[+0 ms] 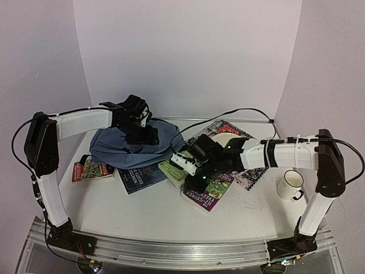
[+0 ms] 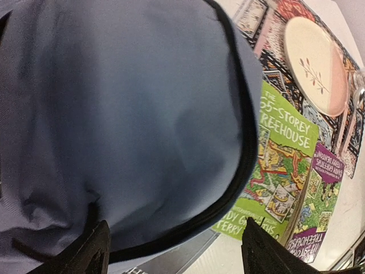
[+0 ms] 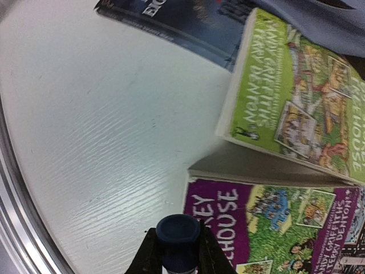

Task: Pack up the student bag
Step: Grab the seal from the corner of the board, then move the student bag to the book.

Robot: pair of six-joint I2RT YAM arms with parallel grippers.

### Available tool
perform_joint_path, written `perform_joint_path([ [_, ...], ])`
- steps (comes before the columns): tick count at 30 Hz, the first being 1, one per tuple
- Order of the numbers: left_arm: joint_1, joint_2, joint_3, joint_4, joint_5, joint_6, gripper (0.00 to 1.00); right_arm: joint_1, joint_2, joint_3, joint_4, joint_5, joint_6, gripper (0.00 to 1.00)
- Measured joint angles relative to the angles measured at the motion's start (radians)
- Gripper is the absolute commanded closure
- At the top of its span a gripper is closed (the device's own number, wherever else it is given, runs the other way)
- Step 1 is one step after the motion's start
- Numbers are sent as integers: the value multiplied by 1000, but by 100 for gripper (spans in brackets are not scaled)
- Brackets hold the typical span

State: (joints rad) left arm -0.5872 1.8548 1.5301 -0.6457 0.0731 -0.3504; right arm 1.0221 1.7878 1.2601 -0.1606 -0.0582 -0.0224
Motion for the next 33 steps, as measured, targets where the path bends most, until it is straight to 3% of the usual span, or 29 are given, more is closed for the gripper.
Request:
perform_joint_path([
  [6, -100, 135, 138, 2, -24, 83, 21, -76, -61, -41, 20, 26, 98, 92],
  [13, -117, 269, 256, -1, -46, 144, 26, -115, -96, -92, 23, 112, 208, 92],
  [16, -128, 333, 309, 0, -73, 167, 40, -126, -116, -110, 23, 157, 242, 91],
  [19, -141, 379, 340, 0, -110, 182, 78, -132, -136, -121, 24, 205, 268, 91],
  [22, -145, 398, 349, -1, -141, 212, 97, -140, -150, -127, 28, 236, 286, 92],
  [28, -144, 356, 344, -8, -134, 256, 100, -152, -193, -141, 31, 280, 317, 92],
  [33, -154, 181, 273, -30, -50, 282, 100, -164, -238, -141, 31, 333, 334, 94],
])
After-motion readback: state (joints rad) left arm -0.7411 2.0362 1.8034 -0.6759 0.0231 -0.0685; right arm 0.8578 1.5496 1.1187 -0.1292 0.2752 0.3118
